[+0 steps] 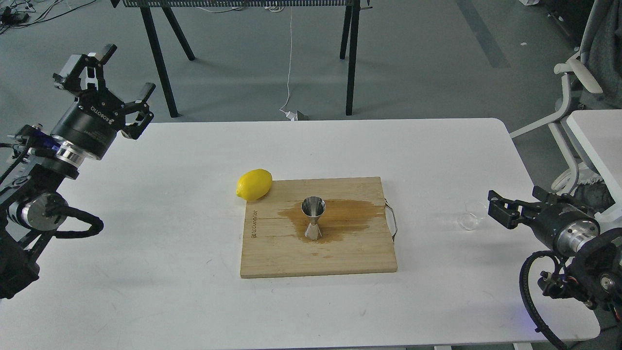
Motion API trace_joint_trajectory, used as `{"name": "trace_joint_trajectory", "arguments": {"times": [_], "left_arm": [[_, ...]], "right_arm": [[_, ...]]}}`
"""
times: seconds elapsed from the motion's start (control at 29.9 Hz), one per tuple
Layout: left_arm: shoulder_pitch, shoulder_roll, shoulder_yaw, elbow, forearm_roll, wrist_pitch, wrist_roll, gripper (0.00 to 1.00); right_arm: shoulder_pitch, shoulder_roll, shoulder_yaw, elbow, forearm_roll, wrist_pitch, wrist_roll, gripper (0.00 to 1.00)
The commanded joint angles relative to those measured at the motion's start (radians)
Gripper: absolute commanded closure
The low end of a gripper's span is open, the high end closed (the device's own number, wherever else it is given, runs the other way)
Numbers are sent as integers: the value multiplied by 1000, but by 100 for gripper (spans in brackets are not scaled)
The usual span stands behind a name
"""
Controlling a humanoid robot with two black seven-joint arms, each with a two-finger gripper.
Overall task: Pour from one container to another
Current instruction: 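Move the right gripper down toward the small clear glass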
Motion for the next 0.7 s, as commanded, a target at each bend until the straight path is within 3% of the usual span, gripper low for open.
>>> {"name": "trace_joint_trajectory", "arguments": {"times": [0.0,0.23,0.67], "left_arm": [[2,0,0,1,1,0,0,6],[13,-2,0,1,2,0,0,6],[22,-3,0,3,2,0,0,5]], "right_arm": [[4,2,-51,-20,-14,-11,24,2],[36,6,-120,-80,-42,-11,55,2],[110,92,-178,-219,-114,-11,62,2]]}}
